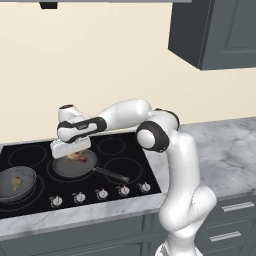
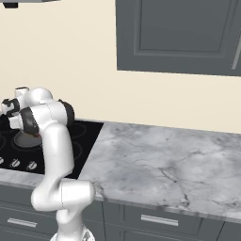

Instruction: Place both pans onto different burners. Then place the garlic and the chicken drumstick on different pans.

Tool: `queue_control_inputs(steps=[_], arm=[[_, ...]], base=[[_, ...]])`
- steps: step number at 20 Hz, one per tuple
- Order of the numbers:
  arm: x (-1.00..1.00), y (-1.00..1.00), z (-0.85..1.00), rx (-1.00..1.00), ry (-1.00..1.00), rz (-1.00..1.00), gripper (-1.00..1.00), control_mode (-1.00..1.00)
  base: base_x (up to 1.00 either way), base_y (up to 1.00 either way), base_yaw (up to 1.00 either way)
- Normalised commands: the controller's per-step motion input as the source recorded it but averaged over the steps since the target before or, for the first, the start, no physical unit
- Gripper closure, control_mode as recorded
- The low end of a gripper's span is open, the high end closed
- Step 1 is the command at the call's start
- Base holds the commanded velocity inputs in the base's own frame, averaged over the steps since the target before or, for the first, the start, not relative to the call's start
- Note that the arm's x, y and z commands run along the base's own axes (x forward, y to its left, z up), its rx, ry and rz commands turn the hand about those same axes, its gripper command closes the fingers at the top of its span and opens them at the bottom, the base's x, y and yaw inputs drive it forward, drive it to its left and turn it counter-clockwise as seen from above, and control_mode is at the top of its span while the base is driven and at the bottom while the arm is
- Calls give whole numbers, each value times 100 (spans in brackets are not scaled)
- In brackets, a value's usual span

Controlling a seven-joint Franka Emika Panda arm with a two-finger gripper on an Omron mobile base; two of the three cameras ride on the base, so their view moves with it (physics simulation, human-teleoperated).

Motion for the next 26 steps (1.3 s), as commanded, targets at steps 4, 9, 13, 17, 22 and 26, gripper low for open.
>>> queue_control_inputs(steps=[4, 9, 13, 17, 22, 26], arm=[[0, 0, -4, -6, -12, 0, -100, -100], [0, 0, -4, -7, -13, 0, -100, -100], [0, -3, 2, -1, 0, 0, -100, -100], [-7, -28, -4, -14, -25, 18, -100, -100], [-4, -11, 23, -2, 3, 18, -100, -100], [3, 0, 63, 22, 79, 15, -100, -100]], base=[[0, 0, 0], [0, 0, 0], [0, 0, 0], [0, 0, 0], [0, 0, 0], [0, 0, 0]])
